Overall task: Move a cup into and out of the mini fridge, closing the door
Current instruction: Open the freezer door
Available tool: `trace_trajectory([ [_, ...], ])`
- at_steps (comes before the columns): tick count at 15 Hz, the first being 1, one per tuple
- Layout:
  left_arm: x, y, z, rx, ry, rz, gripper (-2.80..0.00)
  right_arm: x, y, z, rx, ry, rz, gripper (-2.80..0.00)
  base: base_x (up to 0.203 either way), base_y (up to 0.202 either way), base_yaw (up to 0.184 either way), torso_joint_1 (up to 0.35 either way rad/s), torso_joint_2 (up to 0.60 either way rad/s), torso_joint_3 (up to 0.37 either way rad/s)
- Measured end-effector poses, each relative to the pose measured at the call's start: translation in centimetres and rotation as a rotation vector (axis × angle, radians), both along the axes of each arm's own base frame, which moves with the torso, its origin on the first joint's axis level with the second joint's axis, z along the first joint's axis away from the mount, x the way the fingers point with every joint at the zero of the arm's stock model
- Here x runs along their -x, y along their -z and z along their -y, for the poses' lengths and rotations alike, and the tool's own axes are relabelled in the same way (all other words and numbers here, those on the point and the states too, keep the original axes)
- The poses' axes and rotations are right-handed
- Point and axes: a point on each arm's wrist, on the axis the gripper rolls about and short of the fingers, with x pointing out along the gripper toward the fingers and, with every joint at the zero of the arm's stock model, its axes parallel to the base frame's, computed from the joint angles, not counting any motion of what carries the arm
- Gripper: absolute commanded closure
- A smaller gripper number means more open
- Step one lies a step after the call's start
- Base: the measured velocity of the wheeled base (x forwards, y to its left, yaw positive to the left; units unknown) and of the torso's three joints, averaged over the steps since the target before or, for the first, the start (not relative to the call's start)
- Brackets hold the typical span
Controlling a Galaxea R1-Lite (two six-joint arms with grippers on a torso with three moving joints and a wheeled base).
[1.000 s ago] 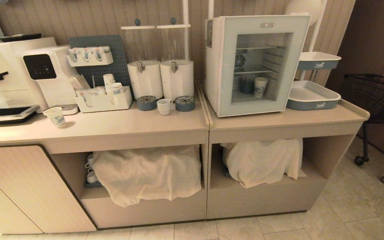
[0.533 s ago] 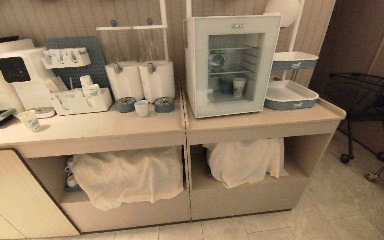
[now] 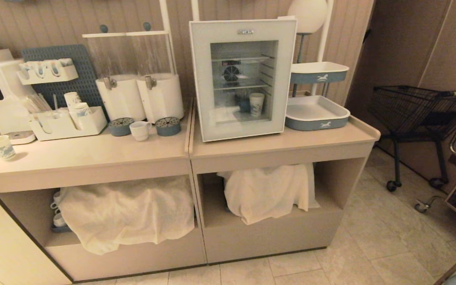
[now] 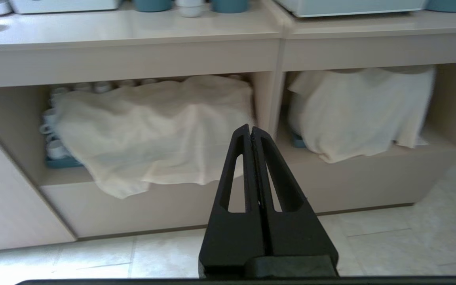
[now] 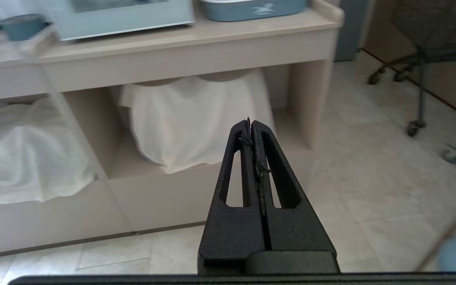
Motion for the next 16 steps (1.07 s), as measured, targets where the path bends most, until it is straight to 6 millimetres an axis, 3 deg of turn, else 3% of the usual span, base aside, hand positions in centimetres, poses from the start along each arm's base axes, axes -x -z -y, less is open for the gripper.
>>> trace_trajectory([
  [3,0.00,0.00,0.00,0.002,0.000,0.000,0.00,0.00,0.00,0.00,0.000,0.000,0.000,0.00,0.000,-0.125,-0.013,0.003,0.00,0.001],
  [7,0.00,0.00,0.00,-0.002,0.001,0.000,0.00,0.00,0.00,-0.01,0.000,0.001,0.000,0.00,0.000,0.000,0.000,0.000,0.00,0.000],
  [16,0.00,0.00,0.00,-0.002,0.000,0.000,0.00,0.00,-0.01,0.00,-0.002,0.001,0.001,0.00,0.170,0.000,-0.002,0.004,0.00,0.004],
])
